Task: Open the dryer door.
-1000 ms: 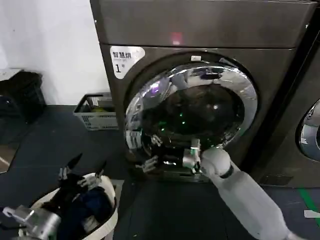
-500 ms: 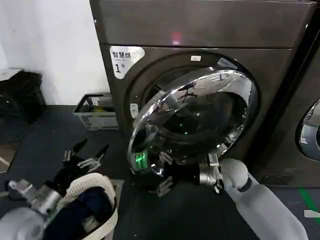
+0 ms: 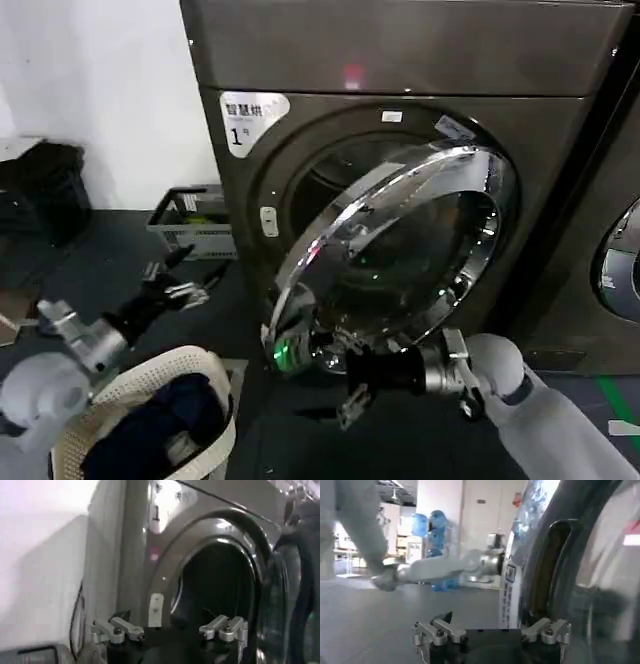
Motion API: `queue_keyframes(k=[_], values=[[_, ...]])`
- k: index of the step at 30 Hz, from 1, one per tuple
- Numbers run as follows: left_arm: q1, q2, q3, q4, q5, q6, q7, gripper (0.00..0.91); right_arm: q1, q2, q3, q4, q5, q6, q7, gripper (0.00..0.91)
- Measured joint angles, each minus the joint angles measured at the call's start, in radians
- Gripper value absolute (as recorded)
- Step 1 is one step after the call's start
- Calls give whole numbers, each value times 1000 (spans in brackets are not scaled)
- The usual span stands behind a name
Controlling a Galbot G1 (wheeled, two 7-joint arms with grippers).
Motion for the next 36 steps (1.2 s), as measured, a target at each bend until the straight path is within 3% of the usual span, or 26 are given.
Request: queue_keyframes(k=[5,19,23,28,36], values=[[-81,29,112,44,-54,-32,63,907,-28,-16,27,14,2,20,-24,907],[-317,-12,366,157,-90,-38,93,907,-168,-46,184,47,1,59,-39,907],[-366,-24,429,182,-85,-39,112,907,-212,-67,263,25,7,68,-46,907],[-430,-43,516,193,-98,-26,147,907,-256,-75,380,1,63,74,-63,907],[-477,-79,600,212,-85,-25,197,907,-333,-32,618,-44,94,73,-64,907]])
